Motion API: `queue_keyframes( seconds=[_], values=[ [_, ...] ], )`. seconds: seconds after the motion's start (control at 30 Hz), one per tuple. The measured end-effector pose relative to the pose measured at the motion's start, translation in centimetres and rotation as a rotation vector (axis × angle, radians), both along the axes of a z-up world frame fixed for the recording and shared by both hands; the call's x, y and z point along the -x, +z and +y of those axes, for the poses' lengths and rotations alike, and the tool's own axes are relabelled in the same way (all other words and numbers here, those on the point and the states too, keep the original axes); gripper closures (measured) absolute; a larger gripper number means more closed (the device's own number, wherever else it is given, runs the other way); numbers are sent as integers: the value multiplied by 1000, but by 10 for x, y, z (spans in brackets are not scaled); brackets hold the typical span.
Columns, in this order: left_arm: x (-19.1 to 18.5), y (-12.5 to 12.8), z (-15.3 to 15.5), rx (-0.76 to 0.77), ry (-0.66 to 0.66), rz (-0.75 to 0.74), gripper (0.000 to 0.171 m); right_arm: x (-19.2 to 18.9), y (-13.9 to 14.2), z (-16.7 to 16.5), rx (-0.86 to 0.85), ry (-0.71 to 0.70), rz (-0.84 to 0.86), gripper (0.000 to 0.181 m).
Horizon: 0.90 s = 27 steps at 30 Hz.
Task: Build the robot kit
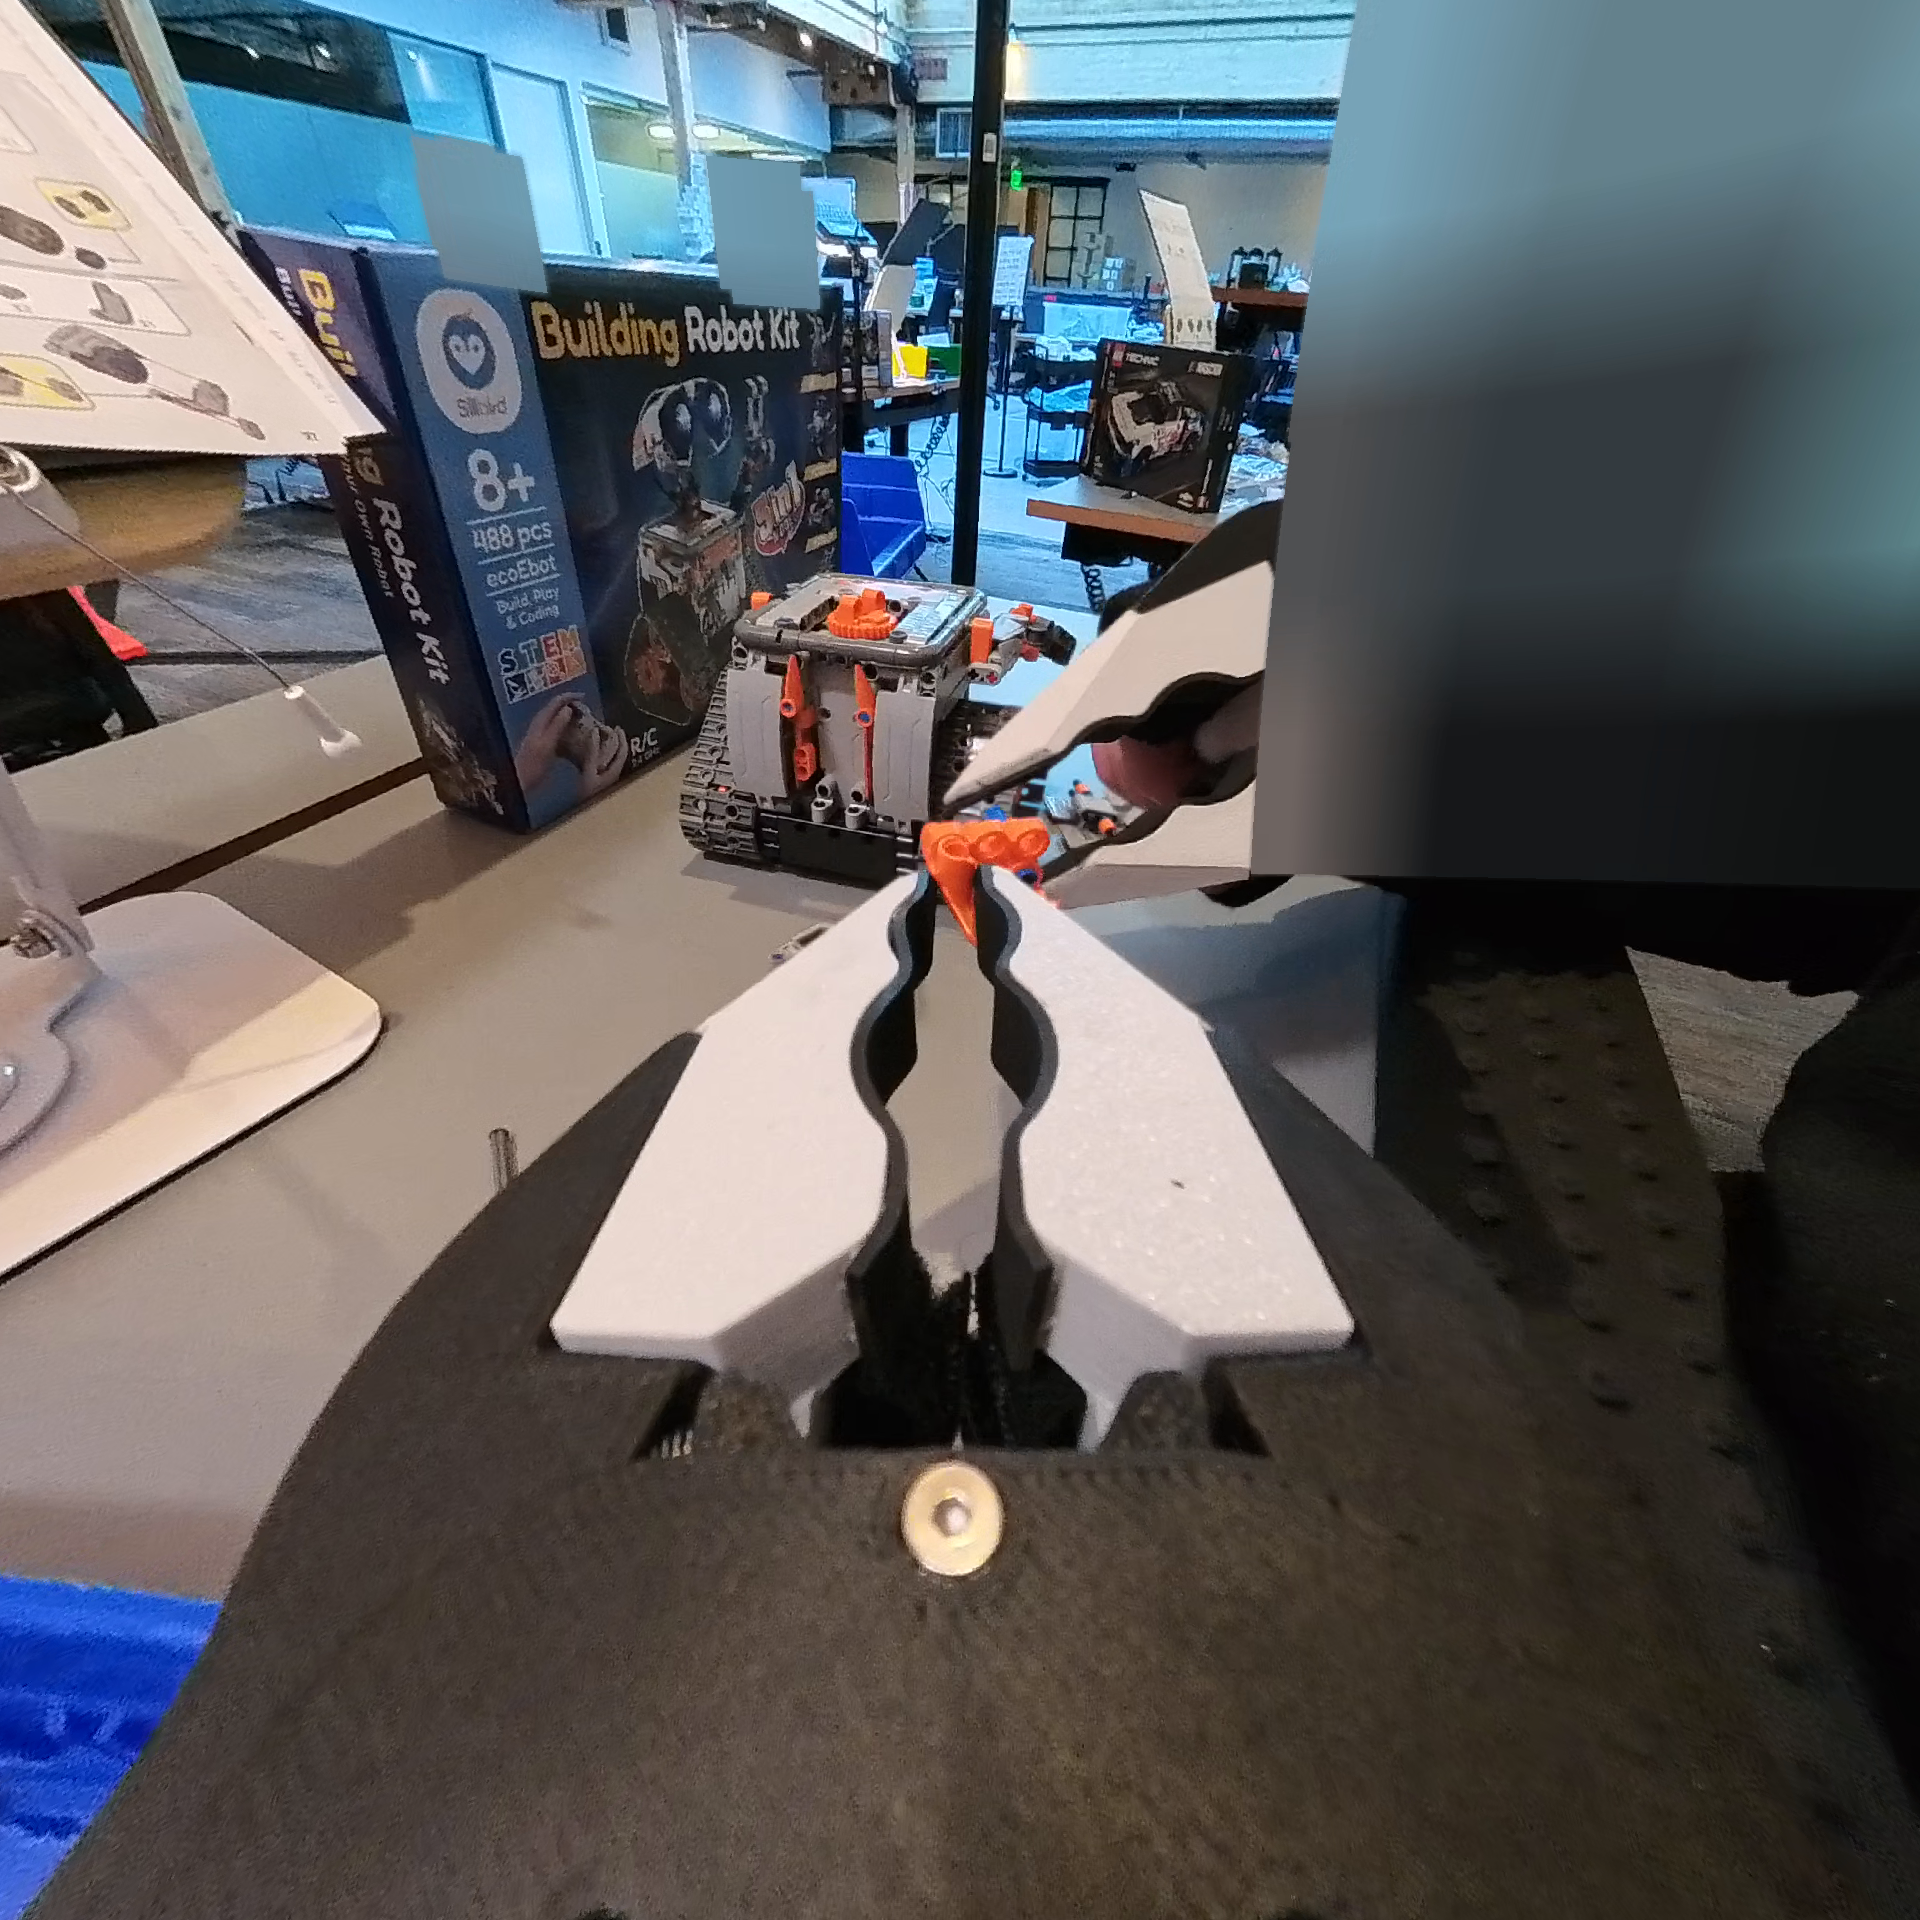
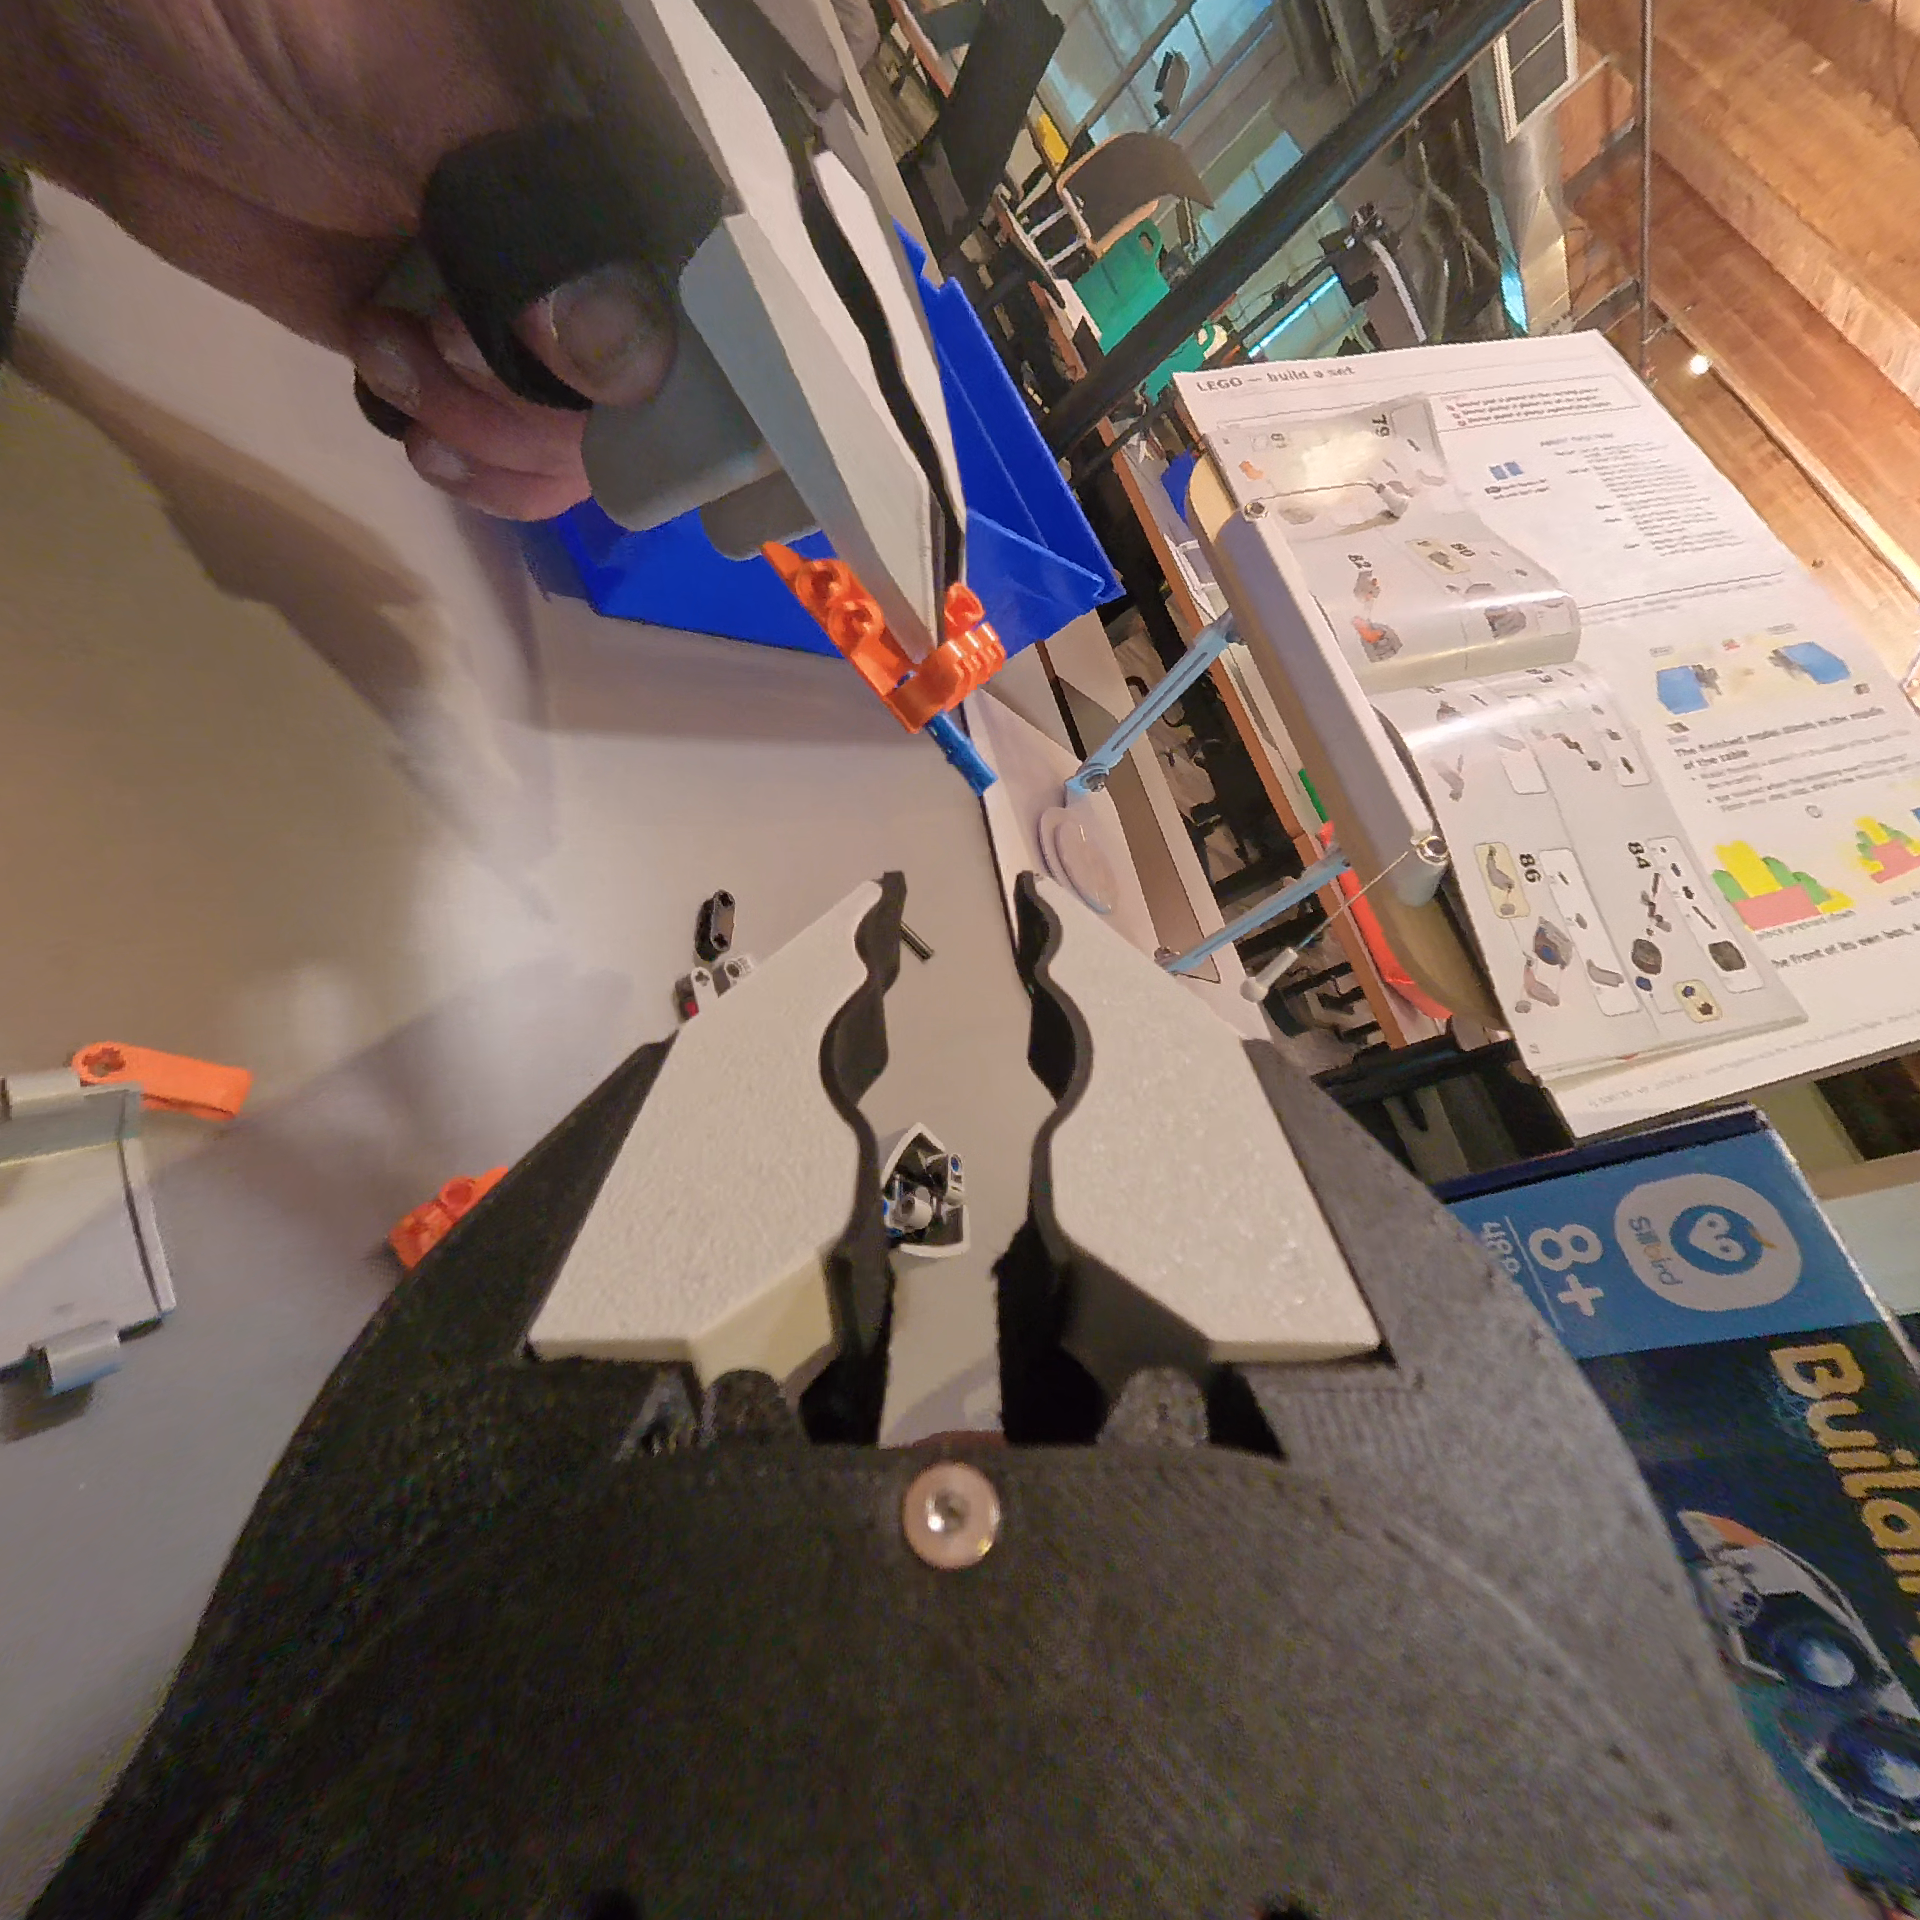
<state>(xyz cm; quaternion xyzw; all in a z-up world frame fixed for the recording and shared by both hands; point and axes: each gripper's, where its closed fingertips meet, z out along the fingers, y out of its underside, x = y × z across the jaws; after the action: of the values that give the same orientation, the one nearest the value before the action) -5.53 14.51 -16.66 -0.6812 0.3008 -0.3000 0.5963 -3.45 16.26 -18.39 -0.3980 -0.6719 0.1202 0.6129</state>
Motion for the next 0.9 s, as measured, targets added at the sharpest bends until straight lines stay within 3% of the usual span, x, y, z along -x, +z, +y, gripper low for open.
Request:
queue_keyframes(
  seconds=[0.17, 0.33, 0.43, 0.53, 0.7, 0.73, 0.83, 0.9],
  values=[
    [-3, -4, 0, 42, -31, -8, 167, 3, -2, -8, -30, 22, -18, 160],
    [-13, -19, -2, 180, -93, -32, 167, 5, -8, -11, -95, 18, -60, 168],
    [-15, -22, -4, 274, -147, -121, 167, 6, -10, -14, -157, 13, -90, 176],
    [-16, -21, -4, 317, -179, -181, 166, 5, -14, -15, -109, 14, -114, 178],
    [-9, 0, -6, 147, -153, -155, 156, 3, -15, -11, 154, 30, -80, 180],
    [-6, 3, -7, 94, -141, -118, 145, 1, -15, -8, 206, 26, -78, 180],
    [-10, 7, -14, -59, -133, 30, 137, -3, -17, -6, 288, 46, -87, 180],
    [-20, -3, -17, -112, -144, 172, 133, -2, -22, -11, 309, 64, -124, 180]
  ],
)
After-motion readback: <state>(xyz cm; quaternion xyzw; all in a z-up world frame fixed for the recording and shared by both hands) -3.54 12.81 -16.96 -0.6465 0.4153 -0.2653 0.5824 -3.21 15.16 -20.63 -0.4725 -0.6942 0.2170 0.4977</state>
